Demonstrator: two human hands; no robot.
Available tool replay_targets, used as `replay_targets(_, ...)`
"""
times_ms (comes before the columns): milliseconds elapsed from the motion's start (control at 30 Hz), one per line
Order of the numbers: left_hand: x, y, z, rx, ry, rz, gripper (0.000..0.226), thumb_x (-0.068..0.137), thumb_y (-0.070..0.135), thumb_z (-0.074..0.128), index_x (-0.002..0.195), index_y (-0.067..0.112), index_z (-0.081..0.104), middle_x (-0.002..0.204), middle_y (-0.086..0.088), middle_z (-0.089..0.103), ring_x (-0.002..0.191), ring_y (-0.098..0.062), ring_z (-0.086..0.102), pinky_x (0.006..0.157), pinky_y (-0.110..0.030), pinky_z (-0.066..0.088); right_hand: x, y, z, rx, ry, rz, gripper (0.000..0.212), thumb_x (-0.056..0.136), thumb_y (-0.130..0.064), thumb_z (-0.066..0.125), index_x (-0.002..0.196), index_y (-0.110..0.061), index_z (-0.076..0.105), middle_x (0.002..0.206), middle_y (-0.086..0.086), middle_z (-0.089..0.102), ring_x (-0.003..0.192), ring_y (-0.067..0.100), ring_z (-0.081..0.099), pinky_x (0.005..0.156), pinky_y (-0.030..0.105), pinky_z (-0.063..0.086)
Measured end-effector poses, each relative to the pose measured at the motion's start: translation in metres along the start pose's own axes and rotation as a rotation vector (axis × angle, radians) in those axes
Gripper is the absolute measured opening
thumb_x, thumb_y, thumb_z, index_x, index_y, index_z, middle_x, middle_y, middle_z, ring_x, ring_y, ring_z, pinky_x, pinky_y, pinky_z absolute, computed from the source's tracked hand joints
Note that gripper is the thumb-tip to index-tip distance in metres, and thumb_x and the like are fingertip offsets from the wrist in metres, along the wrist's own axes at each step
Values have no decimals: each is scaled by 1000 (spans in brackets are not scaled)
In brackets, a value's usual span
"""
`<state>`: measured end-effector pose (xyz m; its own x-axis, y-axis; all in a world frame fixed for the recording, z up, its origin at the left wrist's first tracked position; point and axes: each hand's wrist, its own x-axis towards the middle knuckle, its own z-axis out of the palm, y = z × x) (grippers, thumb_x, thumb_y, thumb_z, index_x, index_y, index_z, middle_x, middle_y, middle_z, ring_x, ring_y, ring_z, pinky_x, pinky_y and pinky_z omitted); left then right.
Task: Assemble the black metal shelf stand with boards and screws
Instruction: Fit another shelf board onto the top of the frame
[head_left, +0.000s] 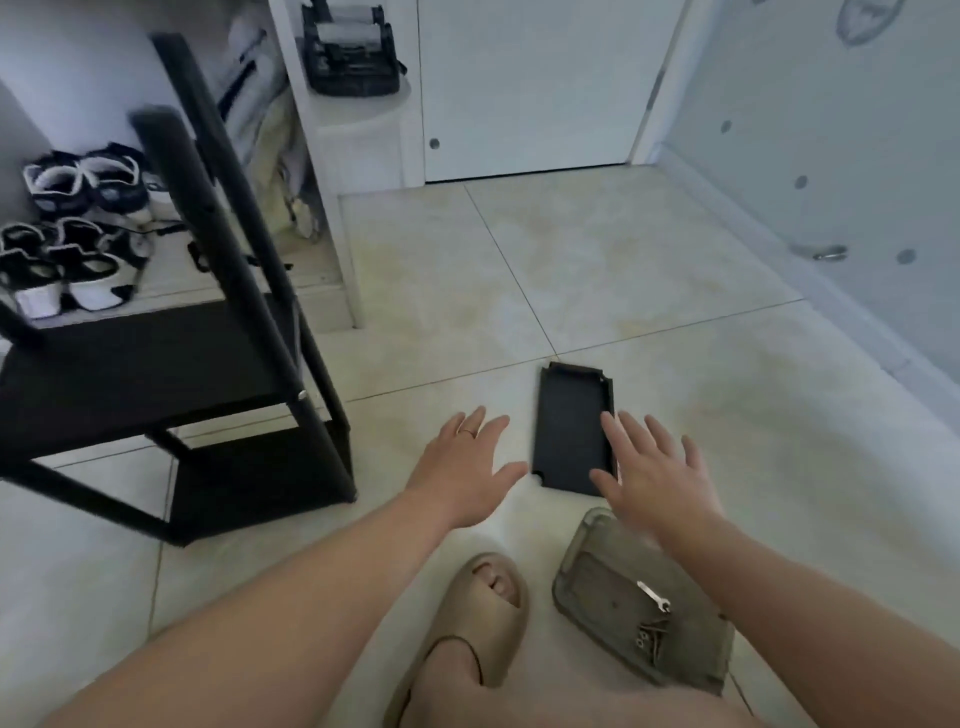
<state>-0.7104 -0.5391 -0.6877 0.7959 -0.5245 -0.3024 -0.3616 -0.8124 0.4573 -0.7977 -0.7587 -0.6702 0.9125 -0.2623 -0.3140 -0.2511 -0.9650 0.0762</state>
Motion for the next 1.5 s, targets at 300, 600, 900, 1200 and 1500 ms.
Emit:
replay_targets(300,117,-31,111,-191,-221,-189,75,99,59,41,159,24,14,166,1,16,152,-18,14,120,-38,20,129,55,107,120,-221,90,72,103,-60,19,158,-32,-18,168,-10,-12,156,20,-9,125,51,5)
replay_targets(600,194,-12,188,-615,-274,-346,61,98,37,59,151,14,39,141,9,48,139,-21,44,110,-29,36,208,71,182,717,-271,281,72,103,-42,49,160,-20,11,161,5,31,140,33,41,111,49,41)
replay_targets(900,219,-14,184,-898,-203,-660,49,99,33,58,139,6,53,134,-10,59,121,-28,57,99,-33,44,216,60,192,1248,-192,711,61,102,-38,55,152,-8,36,144,13,50,122,36,54,96,47,51)
replay_targets(1200,173,-42,75,-1040,-231,-655,22,102,16,56,118,5,65,109,-10,69,92,-24,66,83,-33,55,176,40,113,1613,-372,603,22,101,-23,61,109,-3,66,95,10,68,80,25,68,65,33,53)
replay_targets(1500,46,-4,-85,-645,55,-217,22,97,27,55,97,15,73,85,4,64,74,-15,57,71,-29,48,51,8,-48,1773,-159,292,25,93,-25,66,107,-4,69,95,15,71,80,27,66,81,37,55)
